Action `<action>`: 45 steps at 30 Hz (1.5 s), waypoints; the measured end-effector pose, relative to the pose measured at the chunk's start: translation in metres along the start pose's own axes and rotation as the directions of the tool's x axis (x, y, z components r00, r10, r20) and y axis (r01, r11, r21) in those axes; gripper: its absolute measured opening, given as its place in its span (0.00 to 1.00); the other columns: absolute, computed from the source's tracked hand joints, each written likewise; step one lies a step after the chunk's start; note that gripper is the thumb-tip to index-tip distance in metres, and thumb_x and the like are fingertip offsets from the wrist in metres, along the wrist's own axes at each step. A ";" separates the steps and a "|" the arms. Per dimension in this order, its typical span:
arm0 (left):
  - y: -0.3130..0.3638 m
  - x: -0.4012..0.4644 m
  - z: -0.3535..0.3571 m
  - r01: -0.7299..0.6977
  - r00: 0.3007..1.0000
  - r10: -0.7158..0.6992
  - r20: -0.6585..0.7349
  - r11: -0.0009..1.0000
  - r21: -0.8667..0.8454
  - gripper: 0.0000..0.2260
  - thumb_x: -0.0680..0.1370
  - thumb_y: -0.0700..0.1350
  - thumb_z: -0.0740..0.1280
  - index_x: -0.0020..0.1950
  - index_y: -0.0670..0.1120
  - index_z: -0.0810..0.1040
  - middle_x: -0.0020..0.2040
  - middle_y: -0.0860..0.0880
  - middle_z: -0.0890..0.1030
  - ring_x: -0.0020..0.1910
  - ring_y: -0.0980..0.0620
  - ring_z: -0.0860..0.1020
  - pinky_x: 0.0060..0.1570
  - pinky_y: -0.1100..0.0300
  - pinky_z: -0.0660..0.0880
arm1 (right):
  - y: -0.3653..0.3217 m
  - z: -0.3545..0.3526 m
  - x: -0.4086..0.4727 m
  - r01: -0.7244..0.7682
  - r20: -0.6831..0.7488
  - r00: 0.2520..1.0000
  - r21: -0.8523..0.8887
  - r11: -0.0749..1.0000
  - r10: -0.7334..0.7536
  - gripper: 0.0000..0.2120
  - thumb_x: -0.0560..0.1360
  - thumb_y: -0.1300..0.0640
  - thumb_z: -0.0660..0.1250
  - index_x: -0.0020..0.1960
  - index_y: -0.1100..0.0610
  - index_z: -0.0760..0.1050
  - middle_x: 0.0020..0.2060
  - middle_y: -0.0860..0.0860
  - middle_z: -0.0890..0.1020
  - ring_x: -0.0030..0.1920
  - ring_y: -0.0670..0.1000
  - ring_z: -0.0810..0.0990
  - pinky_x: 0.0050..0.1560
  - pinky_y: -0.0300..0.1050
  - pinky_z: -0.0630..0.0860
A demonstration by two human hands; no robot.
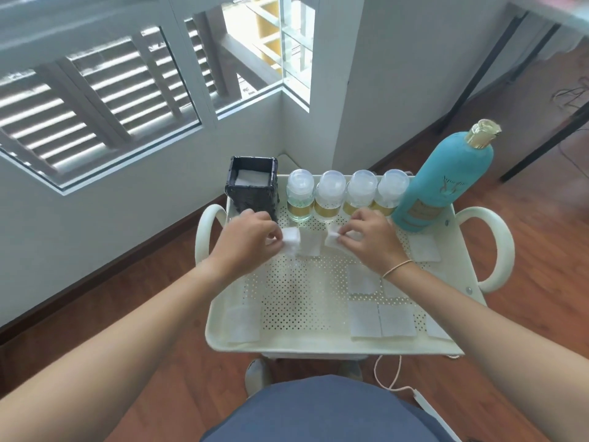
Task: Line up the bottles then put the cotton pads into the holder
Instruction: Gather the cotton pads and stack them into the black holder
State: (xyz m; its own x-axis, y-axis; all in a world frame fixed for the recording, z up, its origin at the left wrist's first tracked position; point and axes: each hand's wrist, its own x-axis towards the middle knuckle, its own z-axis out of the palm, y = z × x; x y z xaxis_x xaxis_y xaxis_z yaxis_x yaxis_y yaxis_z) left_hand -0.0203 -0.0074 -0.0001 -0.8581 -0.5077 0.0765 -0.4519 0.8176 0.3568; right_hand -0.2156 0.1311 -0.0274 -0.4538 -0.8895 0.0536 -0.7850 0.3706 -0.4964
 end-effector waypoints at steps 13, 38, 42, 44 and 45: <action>-0.039 0.054 -0.089 0.081 0.986 -0.069 -0.149 0.994 0.077 0.06 0.73 0.47 0.68 0.44 0.46 0.82 0.44 0.47 0.80 0.45 0.46 0.75 0.41 0.55 0.72 | -0.062 -0.022 0.023 0.136 -0.080 0.989 0.158 0.978 -0.125 0.03 0.69 0.56 0.71 0.41 0.56 0.81 0.41 0.56 0.78 0.44 0.54 0.72 0.49 0.53 0.69; -0.098 0.069 -0.087 0.150 0.950 -0.116 0.290 0.984 -0.099 0.37 0.68 0.58 0.72 0.72 0.56 0.59 0.72 0.51 0.63 0.70 0.50 0.62 0.64 0.59 0.58 | -0.137 -0.013 0.116 0.205 -0.036 0.978 0.031 0.978 -0.204 0.07 0.71 0.49 0.68 0.44 0.52 0.81 0.50 0.52 0.77 0.55 0.54 0.70 0.56 0.51 0.64; -0.101 0.070 -0.077 0.161 0.946 -0.127 0.298 0.983 -0.093 0.38 0.67 0.57 0.73 0.73 0.54 0.59 0.73 0.51 0.62 0.71 0.51 0.61 0.63 0.61 0.56 | -0.143 0.008 0.130 0.208 0.080 0.977 -0.140 0.968 -0.198 0.08 0.71 0.45 0.67 0.45 0.48 0.80 0.54 0.51 0.75 0.59 0.56 0.68 0.58 0.52 0.63; -0.102 0.070 -0.076 0.167 0.949 -0.130 0.287 0.980 -0.108 0.38 0.67 0.56 0.73 0.73 0.53 0.59 0.73 0.51 0.64 0.70 0.51 0.62 0.60 0.64 0.56 | -0.144 0.015 0.134 0.164 0.136 0.981 -0.176 0.971 -0.141 0.10 0.71 0.43 0.65 0.46 0.46 0.80 0.57 0.51 0.74 0.61 0.56 0.66 0.59 0.52 0.62; -0.102 0.070 -0.076 0.167 0.950 -0.128 0.284 0.979 -0.116 0.38 0.67 0.56 0.73 0.73 0.53 0.60 0.72 0.51 0.64 0.70 0.51 0.62 0.60 0.64 0.56 | -0.143 0.017 0.136 0.141 0.163 0.980 -0.182 0.973 -0.112 0.10 0.71 0.42 0.65 0.46 0.46 0.80 0.58 0.51 0.73 0.61 0.56 0.65 0.60 0.52 0.62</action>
State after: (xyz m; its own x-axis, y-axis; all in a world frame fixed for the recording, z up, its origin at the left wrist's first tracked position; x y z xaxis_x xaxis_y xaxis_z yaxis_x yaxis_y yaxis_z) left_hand -0.0155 -0.1469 0.0394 -0.8265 -0.5101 -0.2379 -0.5576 0.6842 0.4701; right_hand -0.1581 -0.0475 0.0359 -0.2884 -0.9569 -0.0330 -0.9047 0.2836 -0.3180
